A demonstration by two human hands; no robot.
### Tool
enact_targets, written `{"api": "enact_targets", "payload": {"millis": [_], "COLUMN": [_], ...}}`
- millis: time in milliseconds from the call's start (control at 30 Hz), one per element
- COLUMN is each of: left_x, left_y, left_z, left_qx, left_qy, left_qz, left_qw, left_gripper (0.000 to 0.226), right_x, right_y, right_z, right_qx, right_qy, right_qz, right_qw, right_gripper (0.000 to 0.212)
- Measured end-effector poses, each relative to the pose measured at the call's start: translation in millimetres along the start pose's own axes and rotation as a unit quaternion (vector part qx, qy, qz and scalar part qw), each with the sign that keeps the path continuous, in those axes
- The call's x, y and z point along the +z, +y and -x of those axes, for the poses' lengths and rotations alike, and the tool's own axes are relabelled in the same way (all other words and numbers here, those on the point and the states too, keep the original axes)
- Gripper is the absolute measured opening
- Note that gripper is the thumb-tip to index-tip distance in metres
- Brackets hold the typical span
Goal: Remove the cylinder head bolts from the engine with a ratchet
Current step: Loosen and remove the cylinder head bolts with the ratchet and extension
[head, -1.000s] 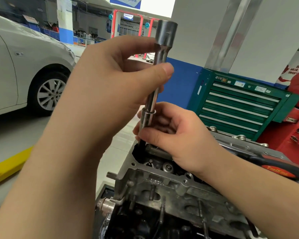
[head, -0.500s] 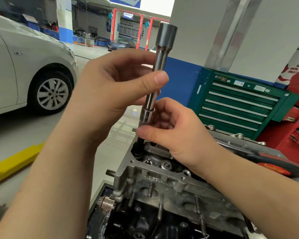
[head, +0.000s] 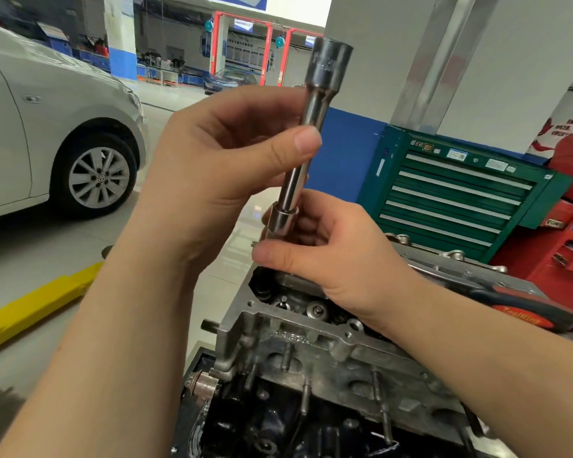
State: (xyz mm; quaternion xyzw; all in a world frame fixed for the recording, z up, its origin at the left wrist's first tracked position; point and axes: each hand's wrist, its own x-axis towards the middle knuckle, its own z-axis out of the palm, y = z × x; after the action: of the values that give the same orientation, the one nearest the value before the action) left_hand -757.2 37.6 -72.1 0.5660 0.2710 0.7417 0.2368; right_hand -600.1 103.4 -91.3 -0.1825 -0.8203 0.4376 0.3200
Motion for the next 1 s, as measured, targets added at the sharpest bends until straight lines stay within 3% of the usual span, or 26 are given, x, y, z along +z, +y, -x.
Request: {"api": "enact_targets", "payload": {"millis": [167,267,400,600,867,933,1000], "left_x": [7.7,13.0,15.4,17.7,28.5,28.7,28.8], "left_y": [-11.1,-15.7,-19.2,-19.6,-23.3,-23.5,-22.8], "left_z": [0.2,-0.3,-0.5,0.8,6.3,6.9,8.1], "left_qx": [-0.062,-0.074,-0.046,-0.063,-0.042,-0.052,-0.07], "left_qy": [0.013,-0.002,0.022,0.02,0.072,0.078,0.074], "left_qz": [0.093,0.149,0.139,0.172,0.13,0.144,0.148], "left_qw": [0.994,0.986,0.989,0.983,0.988,0.985,0.984], "left_gripper": [0.028,0.021,0.023,0.023,0.016,0.011,0.023], "right_x": [-3.6,-0.7,3.2,-4.3,-1.4,-3.3,-4.6], "right_y": [1.9,2.2,2.5,3.7,3.4,3.1,2.9], "right_z": [4.0,0.4,-2.0,4.2,-0.7,1.8,3.9], "right_qx": [0.003,-0.001,-0.01,-0.012,-0.023,-0.023,-0.03], "right_qy": [-0.03,-0.009,0.01,-0.018,0.006,-0.005,-0.007], "right_qz": [-0.036,0.003,0.009,-0.012,0.001,-0.02,-0.016], "right_qw": [0.999,1.0,1.0,1.0,1.0,1.0,0.999], "right_gripper": [0.025,0.026,0.05,0.017,0.036,0.03,0.02]}}
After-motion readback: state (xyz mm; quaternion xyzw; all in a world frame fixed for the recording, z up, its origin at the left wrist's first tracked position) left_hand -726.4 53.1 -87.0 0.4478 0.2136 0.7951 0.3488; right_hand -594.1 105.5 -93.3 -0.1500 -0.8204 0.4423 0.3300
